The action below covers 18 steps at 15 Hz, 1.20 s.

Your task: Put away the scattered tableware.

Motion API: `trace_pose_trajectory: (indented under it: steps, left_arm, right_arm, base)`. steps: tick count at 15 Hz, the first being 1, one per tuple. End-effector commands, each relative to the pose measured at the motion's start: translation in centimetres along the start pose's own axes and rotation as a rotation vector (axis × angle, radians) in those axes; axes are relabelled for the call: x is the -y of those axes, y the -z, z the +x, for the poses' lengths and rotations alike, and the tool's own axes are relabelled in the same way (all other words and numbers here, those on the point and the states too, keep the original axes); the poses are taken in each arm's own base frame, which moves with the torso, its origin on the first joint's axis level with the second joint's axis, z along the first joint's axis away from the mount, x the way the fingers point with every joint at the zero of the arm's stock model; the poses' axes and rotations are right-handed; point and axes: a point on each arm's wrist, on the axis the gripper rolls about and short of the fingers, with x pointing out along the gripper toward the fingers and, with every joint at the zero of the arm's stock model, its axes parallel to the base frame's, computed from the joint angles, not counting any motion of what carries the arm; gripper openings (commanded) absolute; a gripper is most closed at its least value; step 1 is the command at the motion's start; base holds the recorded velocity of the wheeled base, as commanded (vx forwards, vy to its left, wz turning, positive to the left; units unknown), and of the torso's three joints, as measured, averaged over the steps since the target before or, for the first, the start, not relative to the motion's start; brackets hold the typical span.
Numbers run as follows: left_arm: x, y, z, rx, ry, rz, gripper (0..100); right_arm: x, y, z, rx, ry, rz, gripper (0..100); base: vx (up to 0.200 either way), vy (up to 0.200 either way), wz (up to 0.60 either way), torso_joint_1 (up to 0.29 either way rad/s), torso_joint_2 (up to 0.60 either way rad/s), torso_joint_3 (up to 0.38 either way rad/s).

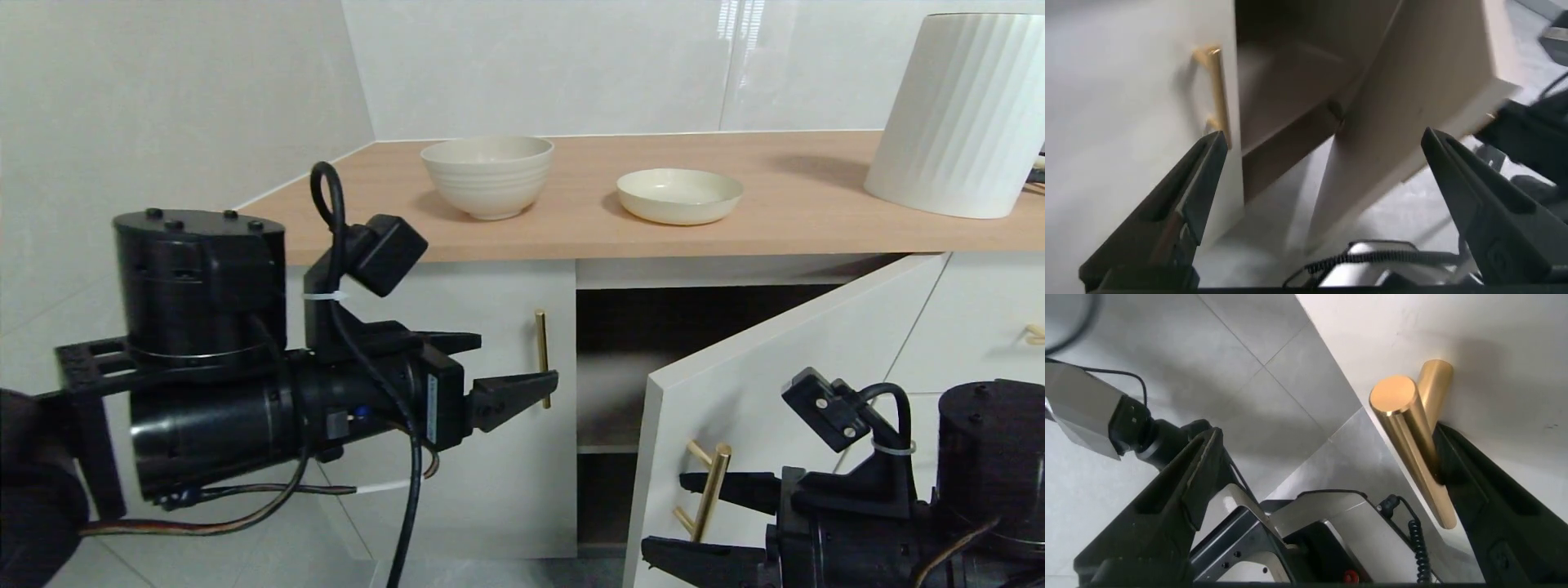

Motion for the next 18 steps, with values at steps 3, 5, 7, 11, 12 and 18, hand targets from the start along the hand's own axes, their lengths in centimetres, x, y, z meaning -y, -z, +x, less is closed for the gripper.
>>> trace_pose_trajectory:
  steps: [3,5,7,11,12,18]
  left_arm:
    - [0.0,-0.3,3.6,-0.005,0.026,0.002,100]
    - [-0.1,1.4,5.0,-0.066,0.033,-0.005,100]
    - [0.3,2.3,6.4,-0.102,0.051,-0.006,100]
    - [0.9,2.4,7.4,-0.070,0.080,0.010,0]
    - [0.8,2.5,7.8,-0.067,0.079,0.010,0]
    - [0.8,2.5,8.8,-0.011,0.094,-0.057,0]
  right_arm:
    - [0.0,0.0,0.0,0.000,0.002,-0.001,100]
    - [0.1,0.0,0.0,-0.001,0.004,0.000,100]
    - [0.1,0.1,0.1,-0.003,0.005,-0.001,100]
    - [0.2,0.1,0.2,-0.007,0.007,0.001,100]
    - [0.2,0.1,0.2,-0.007,0.007,0.002,100]
    - [0.2,0.1,0.2,-0.007,0.008,0.002,100]
  base:
    - [0.000,0.000,0.00,0.000,0.00,0.000]
    - [0.000,0.000,0.00,0.000,0.00,0.000]
    - [0.000,0.000,0.00,0.000,0.00,0.000]
    - [0.000,0.000,0.00,0.000,0.00,0.000]
    - [0.000,0.000,0.00,0.000,0.00,0.000]
    - [0.000,0.000,0.00,0.000,0.00,0.000]
